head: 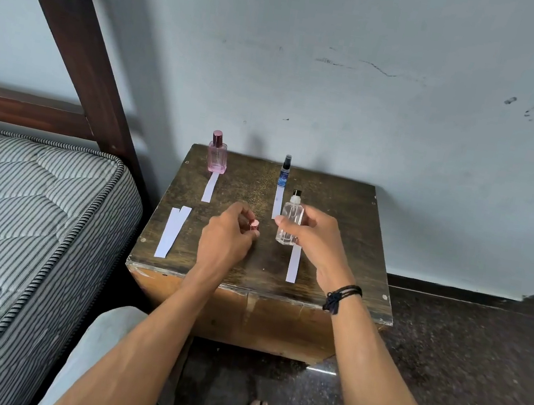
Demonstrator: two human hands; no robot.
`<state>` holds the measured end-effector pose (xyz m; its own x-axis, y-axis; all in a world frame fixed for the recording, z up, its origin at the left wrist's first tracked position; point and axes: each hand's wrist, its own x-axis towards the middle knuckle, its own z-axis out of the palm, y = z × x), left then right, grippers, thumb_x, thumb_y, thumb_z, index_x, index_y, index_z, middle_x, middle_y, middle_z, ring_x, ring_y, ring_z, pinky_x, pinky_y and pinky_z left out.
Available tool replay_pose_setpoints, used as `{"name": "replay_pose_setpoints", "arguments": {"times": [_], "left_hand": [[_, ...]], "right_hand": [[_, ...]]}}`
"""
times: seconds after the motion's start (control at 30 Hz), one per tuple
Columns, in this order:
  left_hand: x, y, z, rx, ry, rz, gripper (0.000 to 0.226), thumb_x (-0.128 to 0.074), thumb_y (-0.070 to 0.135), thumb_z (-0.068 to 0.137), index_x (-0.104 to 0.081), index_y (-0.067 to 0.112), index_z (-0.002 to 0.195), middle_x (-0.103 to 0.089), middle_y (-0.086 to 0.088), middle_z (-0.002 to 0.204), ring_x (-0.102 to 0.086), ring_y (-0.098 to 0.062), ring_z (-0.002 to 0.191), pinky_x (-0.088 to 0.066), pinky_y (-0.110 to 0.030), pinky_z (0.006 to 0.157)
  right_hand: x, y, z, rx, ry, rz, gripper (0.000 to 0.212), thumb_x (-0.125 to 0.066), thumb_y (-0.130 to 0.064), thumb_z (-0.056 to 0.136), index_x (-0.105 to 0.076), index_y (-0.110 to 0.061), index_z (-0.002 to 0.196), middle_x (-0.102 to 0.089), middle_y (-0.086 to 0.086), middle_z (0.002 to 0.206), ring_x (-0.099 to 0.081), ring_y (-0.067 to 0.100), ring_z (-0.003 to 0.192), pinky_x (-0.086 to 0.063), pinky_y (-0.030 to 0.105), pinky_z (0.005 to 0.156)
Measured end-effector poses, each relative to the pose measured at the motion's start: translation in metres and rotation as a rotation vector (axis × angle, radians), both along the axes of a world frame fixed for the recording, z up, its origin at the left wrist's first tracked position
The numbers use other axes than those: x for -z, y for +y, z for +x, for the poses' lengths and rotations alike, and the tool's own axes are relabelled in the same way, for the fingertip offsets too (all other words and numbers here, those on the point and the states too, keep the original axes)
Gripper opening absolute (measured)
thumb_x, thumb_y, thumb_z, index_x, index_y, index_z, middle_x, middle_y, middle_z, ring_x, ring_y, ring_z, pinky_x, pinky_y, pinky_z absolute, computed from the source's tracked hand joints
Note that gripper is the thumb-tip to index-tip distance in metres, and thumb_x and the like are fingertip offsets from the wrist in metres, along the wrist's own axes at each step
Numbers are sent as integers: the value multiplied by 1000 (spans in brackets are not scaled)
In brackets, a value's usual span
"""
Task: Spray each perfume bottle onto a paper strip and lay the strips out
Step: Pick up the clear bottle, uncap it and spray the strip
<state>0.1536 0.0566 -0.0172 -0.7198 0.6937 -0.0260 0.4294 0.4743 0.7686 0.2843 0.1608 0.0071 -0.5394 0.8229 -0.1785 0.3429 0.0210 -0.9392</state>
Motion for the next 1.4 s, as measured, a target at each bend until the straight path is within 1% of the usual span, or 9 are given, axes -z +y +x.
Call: {"name": "replay_pose_setpoints", "arguments": {"times": [0.17, 0.3, 0.57, 0.7, 0.87, 1.03, 1.17, 1.27, 1.4], "left_hand": [[0, -2, 1, 27, 14, -56, 21, -78, 19, 84, -63, 24, 98, -68, 11, 88, -67, -17, 92, -51, -34, 85], [1, -2, 0, 32, -3, -50, 23, -79, 17, 82, -63, 24, 97, -68, 11, 88, -66, -14, 88, -50, -32, 84], [9, 3, -4, 111, 33, -4, 43, -82, 12, 75, -57, 28, 107, -64, 9, 110, -59, -17, 108, -48, -34, 91], [9, 6, 5, 175, 129, 57, 40, -78, 16, 80, -60, 24, 115, -54, 10, 122, -35, -14, 118, -27, -23, 93], [12, 11, 23, 275, 195, 236, 20, -73, 10, 84, -66, 18, 102, -61, 5, 107, -54, -17, 102, -49, -34, 91], [18, 12, 34, 420, 145, 151, 31, -71, 6, 85, -68, 13, 115, -65, 1, 110, -57, -15, 100, -52, -39, 92], [20, 12, 39, 491, -8, 79, 67, -71, 2, 85, -48, 17, 145, -62, -4, 130, -55, -16, 118, -48, -36, 105], [23, 10, 40, 516, -83, 59, 92, -71, 0, 85, -20, 28, 157, -54, -2, 146, -45, -19, 134, -43, -34, 110], [27, 11, 41, 478, -127, 51, 103, -72, 3, 84, -7, 32, 159, -48, 1, 152, -33, -20, 139, -39, -42, 115]], "right_hand": [[-6, 7, 10, -33, 53, -86, 30, -80, -24, 89, -64, -37, 111, -73, -12, 99, -68, 3, 89, -52, 23, 73], [-5, 12, 11, 0, 55, -103, 70, -81, -26, 88, -45, -35, 148, -73, -7, 109, -70, 8, 98, -51, 27, 74], [-2, 17, 17, -21, -14, -7, 67, -80, -33, 88, -43, -45, 143, -75, -3, 106, -72, 13, 87, -54, 28, 66], [1, 20, 19, -28, -74, 38, 67, -81, -43, 86, -43, -44, 141, -76, -2, 100, -73, 20, 80, -61, 39, 77], [1, 25, 23, -19, -105, 53, 68, -83, -46, 82, -47, -44, 139, -74, 2, 100, -69, 18, 76, -59, 36, 74], [-1, 31, 34, -74, -154, 70, 56, -81, -41, 85, -51, -48, 132, -70, 0, 105, -65, 10, 77, -53, 34, 75], [2, 40, 48, -216, -283, 86, 55, -81, -39, 84, -52, -51, 129, -74, -1, 108, -73, 16, 94, -56, 46, 93], [5, 42, 57, -350, -411, 86, 61, -83, -35, 82, -52, -50, 132, -70, -2, 128, -67, 18, 116, -49, 50, 105], [6, 36, 59, -437, -485, 66, 61, -81, -33, 84, -50, -45, 134, -67, 3, 124, -62, 16, 110, -48, 41, 97]]}}
